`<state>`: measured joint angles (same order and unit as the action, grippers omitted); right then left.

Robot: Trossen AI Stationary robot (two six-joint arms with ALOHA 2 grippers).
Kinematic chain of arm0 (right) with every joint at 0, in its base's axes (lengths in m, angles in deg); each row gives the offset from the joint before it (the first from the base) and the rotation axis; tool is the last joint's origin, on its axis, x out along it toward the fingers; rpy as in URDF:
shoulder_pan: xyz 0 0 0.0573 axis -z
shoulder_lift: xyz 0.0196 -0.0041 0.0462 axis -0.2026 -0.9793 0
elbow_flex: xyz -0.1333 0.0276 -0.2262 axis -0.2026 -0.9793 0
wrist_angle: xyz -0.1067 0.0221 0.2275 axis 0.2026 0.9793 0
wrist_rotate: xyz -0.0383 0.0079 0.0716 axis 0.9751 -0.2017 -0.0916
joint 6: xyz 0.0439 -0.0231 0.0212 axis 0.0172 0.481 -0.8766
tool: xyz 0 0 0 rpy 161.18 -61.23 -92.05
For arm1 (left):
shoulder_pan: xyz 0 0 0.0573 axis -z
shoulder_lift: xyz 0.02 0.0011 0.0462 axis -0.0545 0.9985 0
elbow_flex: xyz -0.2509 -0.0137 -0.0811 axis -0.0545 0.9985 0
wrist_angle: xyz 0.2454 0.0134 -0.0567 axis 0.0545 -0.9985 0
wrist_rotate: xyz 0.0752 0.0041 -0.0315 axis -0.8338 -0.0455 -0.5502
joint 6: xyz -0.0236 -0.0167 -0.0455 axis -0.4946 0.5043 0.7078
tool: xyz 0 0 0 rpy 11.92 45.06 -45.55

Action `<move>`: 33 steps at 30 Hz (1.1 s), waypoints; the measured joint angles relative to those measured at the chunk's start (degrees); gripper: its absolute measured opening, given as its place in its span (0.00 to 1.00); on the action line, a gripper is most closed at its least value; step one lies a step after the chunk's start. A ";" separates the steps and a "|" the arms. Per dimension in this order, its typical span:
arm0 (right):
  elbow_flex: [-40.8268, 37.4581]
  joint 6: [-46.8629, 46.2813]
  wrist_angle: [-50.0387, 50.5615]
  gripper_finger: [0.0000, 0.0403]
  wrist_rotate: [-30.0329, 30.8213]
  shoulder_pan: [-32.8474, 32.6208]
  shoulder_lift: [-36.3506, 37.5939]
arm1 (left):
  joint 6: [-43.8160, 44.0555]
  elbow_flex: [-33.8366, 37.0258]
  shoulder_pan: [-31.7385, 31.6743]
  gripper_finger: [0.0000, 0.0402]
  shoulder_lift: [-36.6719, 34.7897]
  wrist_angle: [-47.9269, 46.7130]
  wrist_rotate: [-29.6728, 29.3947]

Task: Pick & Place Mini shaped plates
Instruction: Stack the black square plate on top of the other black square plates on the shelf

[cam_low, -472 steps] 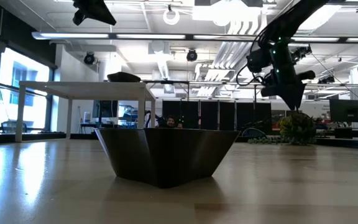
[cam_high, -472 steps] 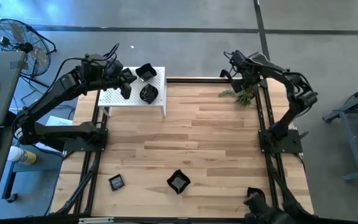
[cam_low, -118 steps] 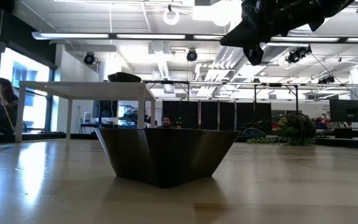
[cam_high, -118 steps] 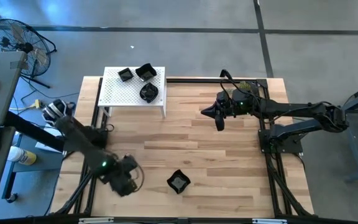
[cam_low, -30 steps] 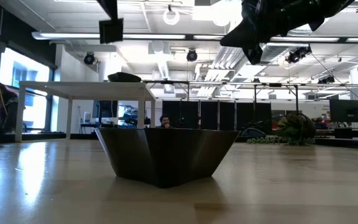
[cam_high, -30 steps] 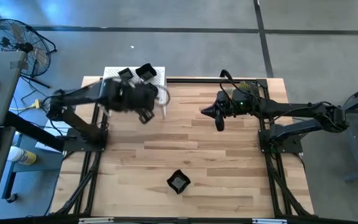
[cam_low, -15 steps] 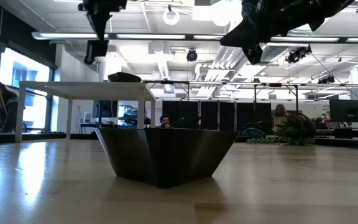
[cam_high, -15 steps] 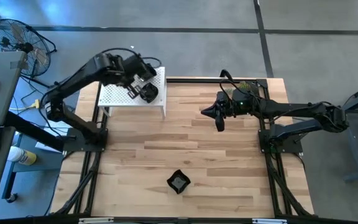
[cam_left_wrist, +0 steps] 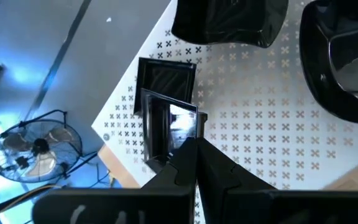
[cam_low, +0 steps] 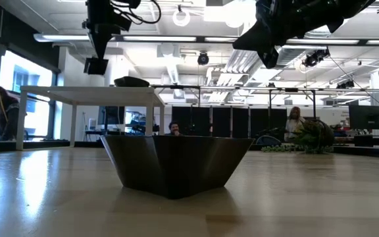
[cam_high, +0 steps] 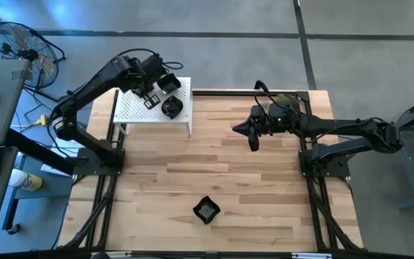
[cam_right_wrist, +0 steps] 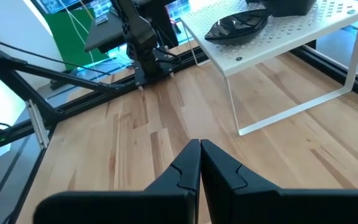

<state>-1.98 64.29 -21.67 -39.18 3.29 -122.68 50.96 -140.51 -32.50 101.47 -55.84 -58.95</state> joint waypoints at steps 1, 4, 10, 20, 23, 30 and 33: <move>0.00 -0.01 0.00 0.02 0.11 0.00 0.00 | -0.43 0.14 -0.46 0.00 0.03 0.39 0.50; 0.00 -0.03 0.00 0.02 0.30 0.00 0.00 | -2.09 0.14 -1.73 0.00 0.02 1.22 0.97; 0.00 0.10 0.00 0.02 0.80 0.00 0.00 | -5.13 0.14 -5.02 0.00 0.02 2.43 1.85; 0.00 0.34 0.00 0.02 1.33 -0.01 0.00 | -15.61 0.12 -8.27 0.00 2.38 10.69 1.28; 0.00 0.25 0.00 0.02 1.33 -0.02 0.00 | -16.71 0.12 -8.27 0.00 3.50 10.69 0.08; 0.00 -0.07 0.00 0.02 1.33 -0.02 0.00 | -18.33 0.12 -8.27 0.00 5.55 11.22 -3.15; 0.00 -0.07 0.00 0.02 1.33 -0.02 0.00 | -18.67 0.12 -8.25 0.00 5.92 11.55 -4.08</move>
<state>-1.98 64.21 -21.67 -37.84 3.27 -122.68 32.29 -140.39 -40.75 107.39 -44.29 -63.03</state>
